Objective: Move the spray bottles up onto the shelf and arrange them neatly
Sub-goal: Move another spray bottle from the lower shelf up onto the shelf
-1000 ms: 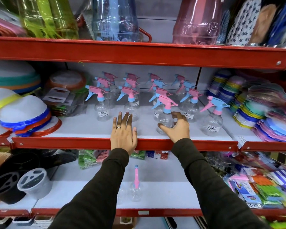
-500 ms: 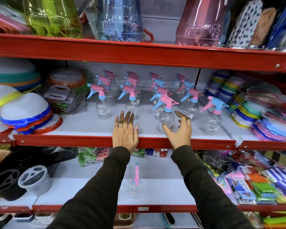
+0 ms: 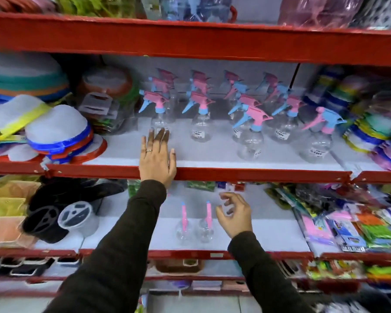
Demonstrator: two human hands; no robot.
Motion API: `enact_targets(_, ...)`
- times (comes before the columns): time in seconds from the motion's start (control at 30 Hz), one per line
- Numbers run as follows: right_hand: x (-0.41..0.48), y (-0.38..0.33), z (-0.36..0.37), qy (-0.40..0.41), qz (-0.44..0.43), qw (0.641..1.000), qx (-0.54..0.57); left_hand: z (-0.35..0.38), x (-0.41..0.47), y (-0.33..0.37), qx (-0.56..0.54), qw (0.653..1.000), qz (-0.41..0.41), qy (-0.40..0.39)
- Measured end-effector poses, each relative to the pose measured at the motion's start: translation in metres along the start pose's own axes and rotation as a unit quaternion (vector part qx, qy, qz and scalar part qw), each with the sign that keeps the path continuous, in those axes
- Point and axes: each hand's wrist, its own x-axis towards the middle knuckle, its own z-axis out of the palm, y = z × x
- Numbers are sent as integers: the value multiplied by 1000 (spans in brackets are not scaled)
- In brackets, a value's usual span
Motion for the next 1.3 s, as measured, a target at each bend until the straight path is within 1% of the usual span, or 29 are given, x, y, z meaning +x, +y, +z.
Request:
enact_targets(0.07,-17,25,17,-48,101,994,-19,-2,0,-22,17,1000,-19,-11)
enact_targets(0.13,-31,47,31,-92,201,974,-41,-2,0,-35,37,999,-17,-23)
enact_targets(0.17,-36,56,39,-116,239,963,-49,-1,0,-38,44,999,-8,-26)
enact_targets(0.23,-42,66,50,-160,282,945,-51,2,2,-39,43,999,3,-21)
enact_targets(0.3,-44,69,61,-172,299,938,-43,6,4,-40,40,999,0,-15)
enact_targets(0.4,-42,71,74,-132,300,944,-34,10,4,-43,41,999,-3,-11)
enact_targets(0.63,-43,73,85,-73,315,946,-19,13,3,-45,50,999,-9,-6)
enact_targets(0.77,-53,64,69,-33,275,961,-27,10,2,-43,54,998,-11,-23)
enact_targets(1.03,-55,-1,27,32,108,993,-38,4,1,-42,51,997,-13,-52)
enact_targets(1.17,-38,-40,7,55,4,997,-45,1,0,-41,48,998,-10,-49)
enact_targets(1.3,-10,-78,-8,93,-85,991,-43,1,0,-42,46,998,-6,-52)
